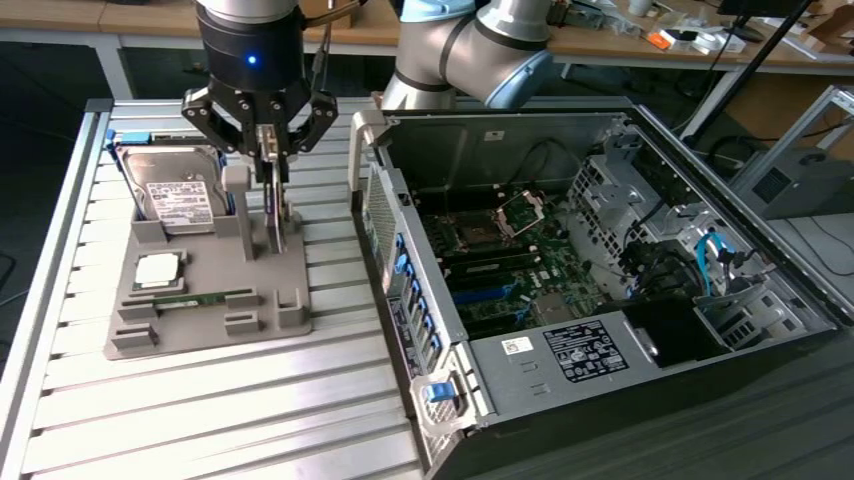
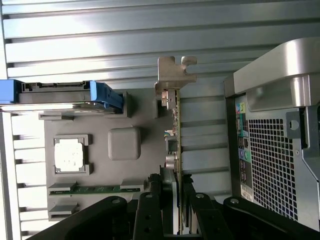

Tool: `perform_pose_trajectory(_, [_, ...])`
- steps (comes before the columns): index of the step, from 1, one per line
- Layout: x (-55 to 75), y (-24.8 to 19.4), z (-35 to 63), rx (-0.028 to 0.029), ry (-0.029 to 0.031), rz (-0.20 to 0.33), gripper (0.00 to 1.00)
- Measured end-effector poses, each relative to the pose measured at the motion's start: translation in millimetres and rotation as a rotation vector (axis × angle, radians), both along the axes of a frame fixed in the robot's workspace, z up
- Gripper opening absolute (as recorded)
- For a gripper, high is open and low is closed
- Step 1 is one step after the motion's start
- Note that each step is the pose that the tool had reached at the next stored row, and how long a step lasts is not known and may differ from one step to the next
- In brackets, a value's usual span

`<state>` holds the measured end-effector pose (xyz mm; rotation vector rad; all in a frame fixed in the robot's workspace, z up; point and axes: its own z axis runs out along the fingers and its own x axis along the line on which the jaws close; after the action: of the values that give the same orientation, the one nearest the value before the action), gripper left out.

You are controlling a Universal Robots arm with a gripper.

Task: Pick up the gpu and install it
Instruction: 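Pick up the gpu and move the gpu toward the slot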

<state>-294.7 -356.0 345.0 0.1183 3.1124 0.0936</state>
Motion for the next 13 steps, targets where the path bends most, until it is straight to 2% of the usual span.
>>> perform_pose_trajectory(13, [0.0,0.0,3.2,0.0,0.0,0.0,0.27])
